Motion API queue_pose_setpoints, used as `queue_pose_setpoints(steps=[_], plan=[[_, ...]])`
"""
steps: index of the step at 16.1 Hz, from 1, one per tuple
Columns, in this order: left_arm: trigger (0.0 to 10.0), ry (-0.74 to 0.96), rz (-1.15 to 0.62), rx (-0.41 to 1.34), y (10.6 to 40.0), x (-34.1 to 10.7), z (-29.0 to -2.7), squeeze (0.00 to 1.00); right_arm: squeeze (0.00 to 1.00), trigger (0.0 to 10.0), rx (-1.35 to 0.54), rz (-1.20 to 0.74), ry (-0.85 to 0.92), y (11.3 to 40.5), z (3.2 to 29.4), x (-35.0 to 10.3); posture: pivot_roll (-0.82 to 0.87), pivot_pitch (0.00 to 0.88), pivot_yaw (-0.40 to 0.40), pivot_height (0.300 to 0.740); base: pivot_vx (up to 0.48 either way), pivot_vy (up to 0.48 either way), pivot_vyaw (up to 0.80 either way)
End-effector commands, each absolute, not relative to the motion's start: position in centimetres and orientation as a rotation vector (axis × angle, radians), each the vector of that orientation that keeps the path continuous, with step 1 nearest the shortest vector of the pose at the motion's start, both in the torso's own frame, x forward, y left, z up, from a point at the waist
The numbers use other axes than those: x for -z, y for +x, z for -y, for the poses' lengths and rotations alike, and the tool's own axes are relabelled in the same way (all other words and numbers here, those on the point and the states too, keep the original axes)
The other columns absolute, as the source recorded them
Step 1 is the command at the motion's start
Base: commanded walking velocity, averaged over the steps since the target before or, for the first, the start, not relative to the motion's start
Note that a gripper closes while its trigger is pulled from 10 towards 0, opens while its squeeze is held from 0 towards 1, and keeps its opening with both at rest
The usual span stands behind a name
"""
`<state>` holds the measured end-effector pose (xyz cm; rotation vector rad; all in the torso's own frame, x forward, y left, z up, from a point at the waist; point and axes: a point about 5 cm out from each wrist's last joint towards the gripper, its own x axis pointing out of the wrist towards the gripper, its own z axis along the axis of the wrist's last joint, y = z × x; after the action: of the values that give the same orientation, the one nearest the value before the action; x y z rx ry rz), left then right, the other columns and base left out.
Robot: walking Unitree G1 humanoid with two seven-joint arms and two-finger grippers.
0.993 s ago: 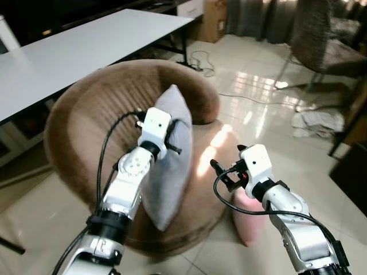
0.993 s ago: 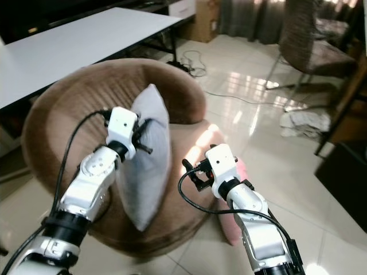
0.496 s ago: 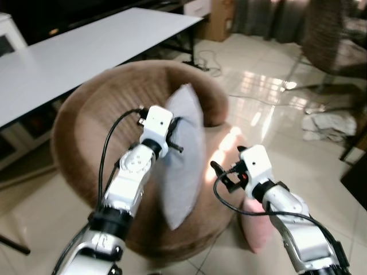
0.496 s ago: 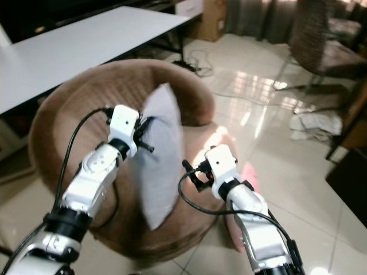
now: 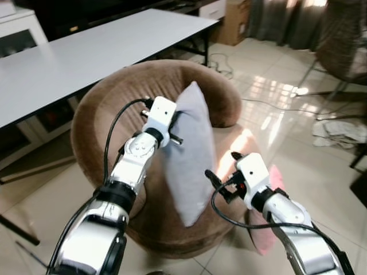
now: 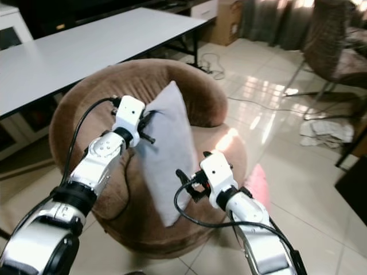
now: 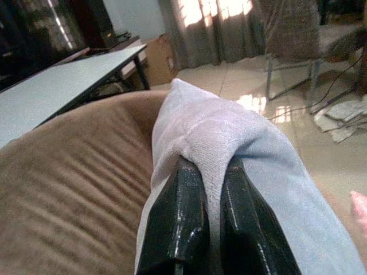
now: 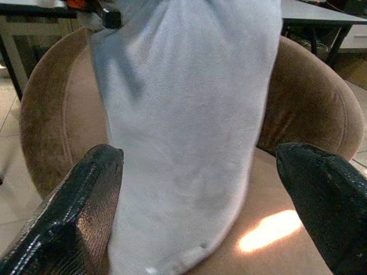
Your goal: Move the pillow to the sofa from floor
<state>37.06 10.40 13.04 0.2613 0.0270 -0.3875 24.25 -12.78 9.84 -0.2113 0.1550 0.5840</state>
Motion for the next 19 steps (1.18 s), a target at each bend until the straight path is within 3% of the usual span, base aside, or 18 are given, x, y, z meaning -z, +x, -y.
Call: queue_pose_setpoints(steps=[1, 6, 11, 13, 17, 18, 19], plan=[[10.0, 0.290, -0.023, 0.326, 37.6, -13.1, -11.3, 0.00, 0.00, 10.0, -0.610, -0.163, -0.209, 23.9, 12.6, -10.0, -0.10, 0.002, 0.082, 0.740, 0.000, 0.000, 0.00], [10.0, 0.393, -0.215, 0.109, 37.5, -10.0, -14.5, 0.00, 0.00, 10.0, -0.652, -0.204, -0.218, 23.8, 11.9, -9.3, -0.12, 0.049, 0.067, 0.740, 0.000, 0.000, 0.00], [10.0, 0.549, -0.244, -0.064, 38.0, -11.0, -18.6, 0.00, 0.00, 10.0, -0.682, -0.222, -0.238, 23.7, 11.2, -9.0, -0.12, 0.092, 0.064, 0.740, 0.000, 0.000, 0.00], [10.0, 0.603, -0.313, -0.151, 37.7, -11.0, -21.3, 0.00, 0.00, 10.0, -0.738, -0.238, -0.227, 23.1, 10.7, -8.6, -0.11, 0.116, 0.061, 0.740, 0.000, 0.000, 0.00], [10.0, 0.525, -0.312, -0.103, 37.8, -11.2, -21.4, 0.00, 0.00, 10.0, -0.779, -0.240, -0.246, 23.3, 10.2, -8.6, -0.11, 0.129, 0.045, 0.740, 0.000, 0.000, 0.00], [10.0, 0.495, -0.283, -0.069, 38.1, -11.7, -20.8, 1.00, 0.00, 10.0, -0.783, -0.238, -0.247, 23.3, 10.1, -8.6, -0.12, 0.132, 0.044, 0.740, 0.000, 0.000, 0.00], [10.0, 0.478, -0.263, -0.045, 38.3, -12.0, -20.3, 1.00, 0.00, 10.0, -0.787, -0.237, -0.248, 23.3, 10.1, -8.7, -0.12, 0.134, 0.047, 0.740, 0.000, 0.000, 0.00]])
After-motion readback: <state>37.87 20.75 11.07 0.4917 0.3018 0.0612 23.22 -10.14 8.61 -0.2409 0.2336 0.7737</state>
